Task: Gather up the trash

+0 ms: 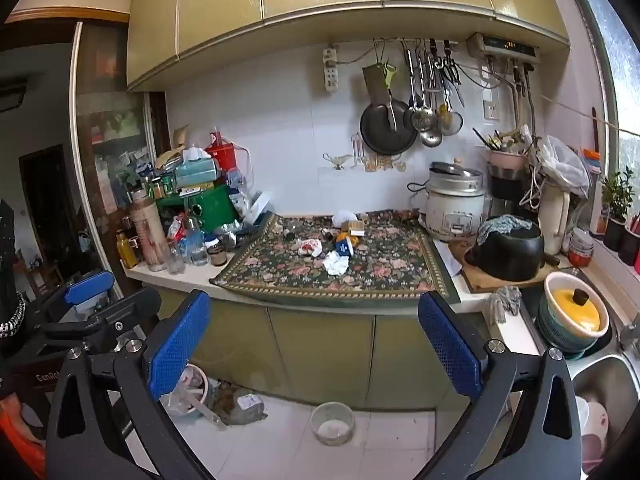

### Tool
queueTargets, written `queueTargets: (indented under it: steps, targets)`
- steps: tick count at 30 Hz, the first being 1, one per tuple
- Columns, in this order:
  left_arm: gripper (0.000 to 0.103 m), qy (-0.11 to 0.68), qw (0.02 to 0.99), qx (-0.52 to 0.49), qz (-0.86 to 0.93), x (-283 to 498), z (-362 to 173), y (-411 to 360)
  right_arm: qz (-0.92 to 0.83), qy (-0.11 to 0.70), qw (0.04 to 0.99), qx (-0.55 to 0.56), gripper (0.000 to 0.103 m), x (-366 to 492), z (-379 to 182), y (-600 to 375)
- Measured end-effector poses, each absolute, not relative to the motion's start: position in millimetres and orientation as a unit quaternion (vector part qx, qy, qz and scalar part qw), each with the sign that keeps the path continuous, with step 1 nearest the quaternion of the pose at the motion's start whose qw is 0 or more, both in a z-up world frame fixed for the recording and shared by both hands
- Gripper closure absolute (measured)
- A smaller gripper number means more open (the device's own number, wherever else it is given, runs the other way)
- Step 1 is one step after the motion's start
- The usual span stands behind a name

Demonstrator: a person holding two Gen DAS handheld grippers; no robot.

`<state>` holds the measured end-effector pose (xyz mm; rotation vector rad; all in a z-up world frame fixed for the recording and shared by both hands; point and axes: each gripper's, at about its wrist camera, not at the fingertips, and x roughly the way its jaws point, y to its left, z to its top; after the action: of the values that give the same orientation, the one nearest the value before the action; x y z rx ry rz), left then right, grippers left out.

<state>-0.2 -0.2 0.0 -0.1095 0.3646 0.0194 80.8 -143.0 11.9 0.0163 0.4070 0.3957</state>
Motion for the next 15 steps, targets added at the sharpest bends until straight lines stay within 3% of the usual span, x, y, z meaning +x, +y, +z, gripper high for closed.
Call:
queueTargets:
  steps: [6, 12, 15]
  targets:
    - [0.000, 0.191, 0.979, -0.067, 0.019, -1.3, -4.1, 5.5, 0.196, 0.207, 0.959, 0.003, 0.000, 85.9, 21.6, -141.3]
    - [0.000, 0.198, 0.977, -0.076, 0.024, -7.3, -11.5, 15.5, 0.200, 0.210, 0.957, 0.008, 0.000, 68.4, -24.9, -137.8]
    - [0.000, 0.200, 0.977, -0.073, 0.026, -7.1, -12.0, 15.9, 0.201, 0.231, 0.952, 0.011, 0.000, 84.9, -0.5, -136.9]
